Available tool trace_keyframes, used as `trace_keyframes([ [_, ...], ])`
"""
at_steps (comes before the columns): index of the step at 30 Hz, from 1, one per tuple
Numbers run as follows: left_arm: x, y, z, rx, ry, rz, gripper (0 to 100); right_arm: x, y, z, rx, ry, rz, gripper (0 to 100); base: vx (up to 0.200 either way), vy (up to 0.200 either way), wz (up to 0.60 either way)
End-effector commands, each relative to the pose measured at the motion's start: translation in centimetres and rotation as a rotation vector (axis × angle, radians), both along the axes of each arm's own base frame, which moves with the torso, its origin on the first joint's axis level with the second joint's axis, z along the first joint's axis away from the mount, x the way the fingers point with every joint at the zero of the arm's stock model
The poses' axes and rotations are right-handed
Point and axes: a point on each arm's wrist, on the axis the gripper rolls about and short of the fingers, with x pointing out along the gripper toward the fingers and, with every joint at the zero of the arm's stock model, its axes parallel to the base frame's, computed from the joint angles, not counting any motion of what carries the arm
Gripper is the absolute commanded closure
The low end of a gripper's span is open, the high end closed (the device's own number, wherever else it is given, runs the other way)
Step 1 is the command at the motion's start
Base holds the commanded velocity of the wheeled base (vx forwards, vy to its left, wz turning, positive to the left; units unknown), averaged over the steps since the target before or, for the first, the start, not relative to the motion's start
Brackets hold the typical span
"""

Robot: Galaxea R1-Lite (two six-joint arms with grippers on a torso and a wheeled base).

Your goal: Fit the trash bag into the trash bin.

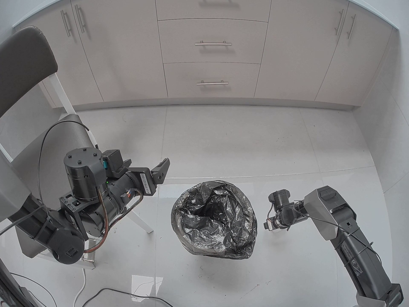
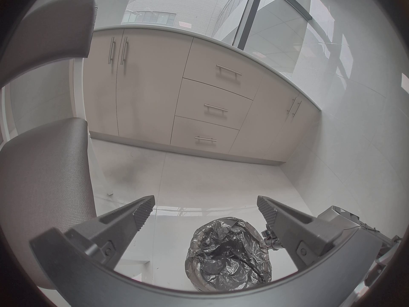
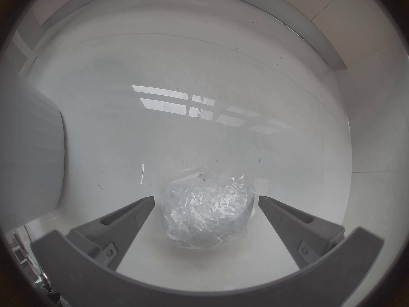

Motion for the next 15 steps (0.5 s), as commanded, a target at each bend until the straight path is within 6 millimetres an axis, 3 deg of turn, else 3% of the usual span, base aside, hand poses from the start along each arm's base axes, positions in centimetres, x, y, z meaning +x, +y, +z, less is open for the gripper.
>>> trace_keyframes([
  [1,0.03,-0.01,-0.05,0.000,0.001,0.001,0,-0.06,-0.02,-0.10,-0.001,0.004,0.000,0,0.000,0.000,0.00],
  [3,0.01,0.00,-0.01,-0.001,0.000,0.001,0,-0.21,0.03,-0.19,-0.006,0.021,0.003,0,0.000,0.000,0.00],
  [4,-0.01,0.01,0.04,-0.002,-0.001,0.001,0,-0.27,0.02,-0.22,-0.006,0.027,0.004,100,0.000,0.000,0.00],
  [15,0.07,0.01,0.06,-0.015,0.001,0.004,0,-0.32,0.01,-0.25,-0.005,0.033,0.001,100,0.000,0.000,0.00],
])
